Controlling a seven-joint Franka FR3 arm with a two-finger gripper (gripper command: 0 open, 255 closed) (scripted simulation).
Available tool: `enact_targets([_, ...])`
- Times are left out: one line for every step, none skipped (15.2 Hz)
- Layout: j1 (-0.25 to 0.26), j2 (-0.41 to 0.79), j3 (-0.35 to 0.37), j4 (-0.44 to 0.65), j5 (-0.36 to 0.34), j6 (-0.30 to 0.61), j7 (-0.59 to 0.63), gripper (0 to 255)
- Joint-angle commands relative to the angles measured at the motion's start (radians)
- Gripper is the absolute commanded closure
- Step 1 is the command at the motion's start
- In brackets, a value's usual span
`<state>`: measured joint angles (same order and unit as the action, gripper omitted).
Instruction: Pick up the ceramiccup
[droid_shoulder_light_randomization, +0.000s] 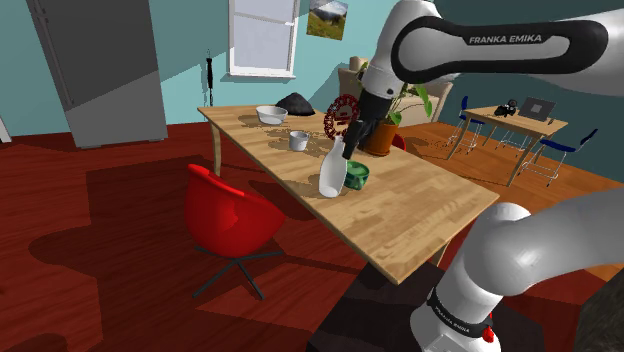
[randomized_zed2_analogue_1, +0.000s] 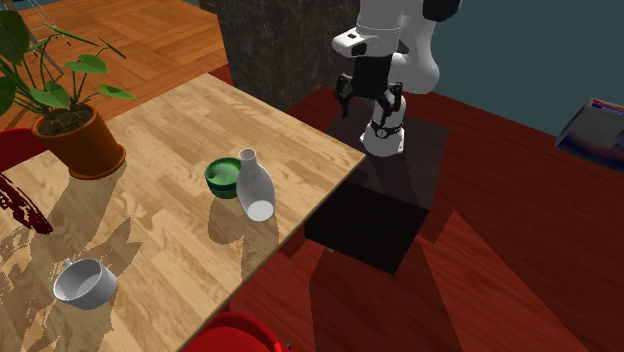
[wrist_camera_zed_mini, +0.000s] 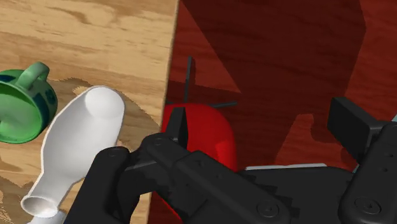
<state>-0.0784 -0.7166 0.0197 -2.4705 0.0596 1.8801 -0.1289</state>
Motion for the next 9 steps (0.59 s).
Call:
enact_targets([-0.025, 0.04, -0.01, -0.018, -0.009, 0.065, 0.017, 0])
enact_targets([-0.038, 0.061, -0.017, -0.023, -0.015, 0.094, 0.023, 0])
enact_targets([-0.051, 0.083, -0.025, -0.027, -0.02, 0.123, 0.03, 0])
enact_targets([-0.064, 0.106, -0.032, -0.03, -0.025, 0.151, 0.037, 0])
enact_targets([-0.077, 0.129, -0.04, -0.033, -0.03, 0.18, 0.043, 0])
enact_targets([-0.089, 0.153, -0.047, -0.035, -0.034, 0.208, 0.05, 0])
enact_targets([-0.102, 0.177, -0.055, -0.036, -0.039, 0.235, 0.057, 0])
enact_targets([-0.114, 0.202, -0.063, -0.036, -0.043, 0.263, 0.063, 0])
enact_targets([-0.126, 0.227, -0.071, -0.036, -0.047, 0.29, 0.07, 0])
